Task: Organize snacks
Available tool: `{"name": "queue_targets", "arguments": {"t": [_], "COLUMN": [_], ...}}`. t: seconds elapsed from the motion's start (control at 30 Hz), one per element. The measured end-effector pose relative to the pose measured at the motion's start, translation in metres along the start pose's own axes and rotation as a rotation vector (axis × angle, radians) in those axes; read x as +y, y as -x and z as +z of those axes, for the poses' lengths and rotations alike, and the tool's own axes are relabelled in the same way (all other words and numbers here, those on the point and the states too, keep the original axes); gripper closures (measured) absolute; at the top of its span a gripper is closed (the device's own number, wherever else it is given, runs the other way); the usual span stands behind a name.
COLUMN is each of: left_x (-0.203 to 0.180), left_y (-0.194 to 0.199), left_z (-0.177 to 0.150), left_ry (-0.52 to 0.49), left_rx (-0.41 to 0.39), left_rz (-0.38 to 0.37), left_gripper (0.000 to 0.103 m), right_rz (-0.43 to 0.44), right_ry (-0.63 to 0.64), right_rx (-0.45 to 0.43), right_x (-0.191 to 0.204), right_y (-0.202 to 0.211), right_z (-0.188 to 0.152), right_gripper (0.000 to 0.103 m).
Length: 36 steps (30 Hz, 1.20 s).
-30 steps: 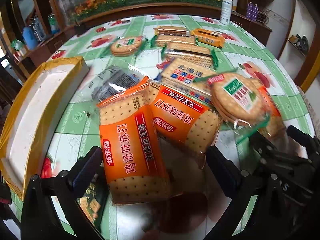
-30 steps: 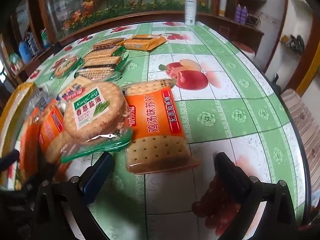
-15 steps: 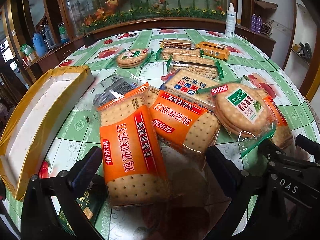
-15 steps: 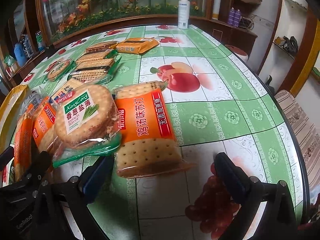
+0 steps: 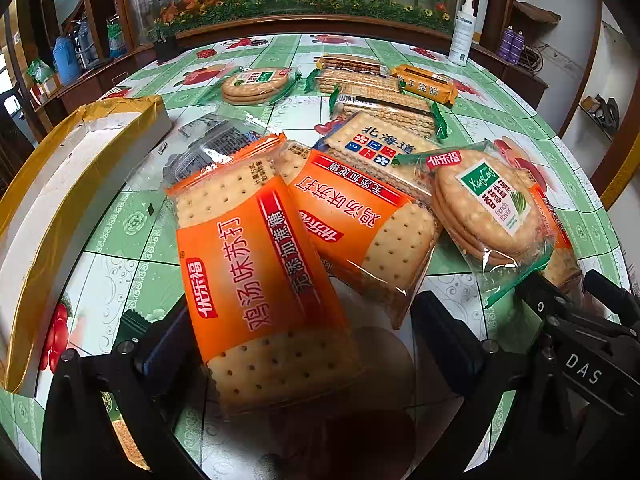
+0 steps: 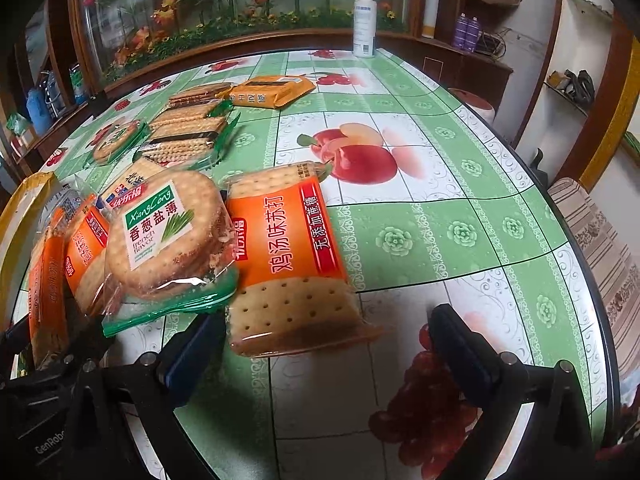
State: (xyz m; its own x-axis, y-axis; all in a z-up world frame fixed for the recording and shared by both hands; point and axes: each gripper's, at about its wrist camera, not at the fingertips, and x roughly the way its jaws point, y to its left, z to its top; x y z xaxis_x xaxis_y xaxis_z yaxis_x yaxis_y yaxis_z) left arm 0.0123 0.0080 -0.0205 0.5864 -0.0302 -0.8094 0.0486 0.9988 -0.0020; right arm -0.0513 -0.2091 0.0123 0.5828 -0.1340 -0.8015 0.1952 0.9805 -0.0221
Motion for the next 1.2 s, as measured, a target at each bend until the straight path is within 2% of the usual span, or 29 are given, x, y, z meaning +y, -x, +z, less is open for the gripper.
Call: {"name": "queue_targets", "arguments": {"t": [1.07, 1.13, 1.2], "left_x": [0.0002, -0.0008, -0.005], "left_y": [-0.0004, -0.0003, 0.004], "left_z": [-0.0001, 0.0, 0.001], "left_ry": [0.001, -0.005, -0.025], "left_rx": [0.001, 0.016, 0.073], "left_rz": [0.001, -0.002, -0.032], "left_gripper": [0.0, 0.0, 0.0], "right_rz": [0.0, 0.0, 0.021], "right_ry": [-0.004, 0.002, 0.048], "right_rx": [-0.001, 0.0, 0.03], "right_x": [-0.0004, -0.0004, -0.0009], "right_y": [0.0005, 0.0004, -0.0002], "right_z": [-0.0001, 0.0003, 0.0042], "right_gripper": [0.0, 0.0, 0.0]}}
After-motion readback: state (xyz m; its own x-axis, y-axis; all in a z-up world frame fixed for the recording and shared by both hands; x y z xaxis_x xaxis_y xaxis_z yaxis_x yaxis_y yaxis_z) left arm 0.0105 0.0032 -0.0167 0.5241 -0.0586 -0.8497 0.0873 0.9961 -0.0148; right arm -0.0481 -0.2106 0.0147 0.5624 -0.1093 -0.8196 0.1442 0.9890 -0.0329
